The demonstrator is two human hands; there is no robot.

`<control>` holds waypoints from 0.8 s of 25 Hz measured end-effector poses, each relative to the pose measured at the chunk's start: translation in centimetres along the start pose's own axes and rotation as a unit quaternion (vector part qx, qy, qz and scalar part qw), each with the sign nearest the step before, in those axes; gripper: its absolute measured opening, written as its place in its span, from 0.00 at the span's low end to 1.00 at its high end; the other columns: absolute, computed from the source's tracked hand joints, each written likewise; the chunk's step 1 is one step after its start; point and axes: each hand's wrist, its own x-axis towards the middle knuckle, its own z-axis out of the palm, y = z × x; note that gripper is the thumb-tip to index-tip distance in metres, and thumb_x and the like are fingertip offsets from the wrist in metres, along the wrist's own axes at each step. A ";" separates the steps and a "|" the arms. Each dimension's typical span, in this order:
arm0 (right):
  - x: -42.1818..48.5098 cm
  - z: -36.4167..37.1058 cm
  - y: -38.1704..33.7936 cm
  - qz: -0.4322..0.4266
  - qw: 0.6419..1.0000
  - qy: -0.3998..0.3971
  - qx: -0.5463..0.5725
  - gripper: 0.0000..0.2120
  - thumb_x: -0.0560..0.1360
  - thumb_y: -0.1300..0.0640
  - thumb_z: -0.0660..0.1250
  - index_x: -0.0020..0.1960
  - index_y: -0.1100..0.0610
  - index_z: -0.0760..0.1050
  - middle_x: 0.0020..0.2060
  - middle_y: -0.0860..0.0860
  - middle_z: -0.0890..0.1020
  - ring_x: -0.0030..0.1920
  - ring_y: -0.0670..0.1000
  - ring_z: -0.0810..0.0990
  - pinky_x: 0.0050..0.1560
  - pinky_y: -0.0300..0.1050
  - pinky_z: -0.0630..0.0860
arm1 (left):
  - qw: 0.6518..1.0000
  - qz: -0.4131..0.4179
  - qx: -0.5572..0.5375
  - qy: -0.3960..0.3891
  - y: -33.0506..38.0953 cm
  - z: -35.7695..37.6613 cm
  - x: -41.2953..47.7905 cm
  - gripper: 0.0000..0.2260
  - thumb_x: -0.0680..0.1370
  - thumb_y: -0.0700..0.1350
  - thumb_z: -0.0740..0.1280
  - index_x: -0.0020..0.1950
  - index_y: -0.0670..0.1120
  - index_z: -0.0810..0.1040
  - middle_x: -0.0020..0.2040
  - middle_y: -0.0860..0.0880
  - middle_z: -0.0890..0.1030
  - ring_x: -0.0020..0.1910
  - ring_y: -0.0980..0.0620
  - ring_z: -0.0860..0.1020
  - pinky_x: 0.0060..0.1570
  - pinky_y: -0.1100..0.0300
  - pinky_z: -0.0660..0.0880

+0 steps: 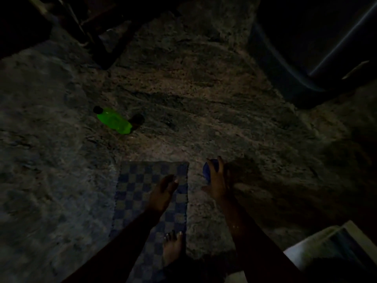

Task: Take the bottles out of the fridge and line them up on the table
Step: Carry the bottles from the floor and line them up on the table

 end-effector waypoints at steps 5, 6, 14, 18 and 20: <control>0.3 1.4 -2.1 -0.007 0.997 0.044 -0.056 0.23 0.79 0.57 0.60 0.71 0.60 0.60 0.51 0.65 0.76 0.49 0.54 0.80 0.48 0.47 0.70 | 0.991 -0.056 -0.122 0.018 0.5 -2.1 0.0 0.20 0.78 0.49 0.60 0.69 0.46 0.67 0.71 0.47 0.69 0.70 0.49 0.66 0.64 0.58 0.62; -0.4 1.5 -3.4 -0.006 1.000 0.000 -0.029 0.23 0.78 0.61 0.61 0.71 0.61 0.60 0.54 0.64 0.75 0.52 0.55 0.78 0.50 0.48 0.70 | 0.988 -0.058 -0.140 0.019 0.6 -3.3 -0.2 0.20 0.78 0.49 0.61 0.70 0.46 0.67 0.71 0.47 0.68 0.70 0.49 0.66 0.65 0.57 0.62; 1.7 3.8 -21.1 -0.149 0.971 -0.105 -0.157 0.30 0.72 0.62 0.67 0.71 0.51 0.62 0.71 0.60 0.59 0.67 0.65 0.65 0.66 0.58 0.68 | 0.958 -0.077 -0.245 0.129 -0.2 -17.6 2.9 0.11 0.77 0.47 0.64 0.59 0.52 0.75 0.64 0.49 0.74 0.63 0.48 0.73 0.68 0.51 0.66; 8.0 8.1 -28.8 -0.155 0.949 -0.108 -0.254 0.35 0.69 0.60 0.70 0.72 0.47 0.59 0.72 0.58 0.56 0.68 0.66 0.64 0.66 0.59 0.69 | 0.935 -0.092 -0.298 0.168 -0.7 -24.2 11.2 0.21 0.75 0.43 0.67 0.67 0.45 0.68 0.66 0.40 0.73 0.64 0.43 0.72 0.56 0.55 0.72; 11.6 11.0 -32.3 -0.132 0.943 -0.094 -0.290 0.37 0.70 0.59 0.70 0.73 0.47 0.57 0.74 0.58 0.54 0.69 0.66 0.63 0.67 0.58 0.68 | 0.937 -0.111 -0.284 0.170 -0.3 -26.8 15.8 0.26 0.74 0.43 0.68 0.70 0.45 0.64 0.68 0.41 0.71 0.67 0.42 0.70 0.57 0.55 0.69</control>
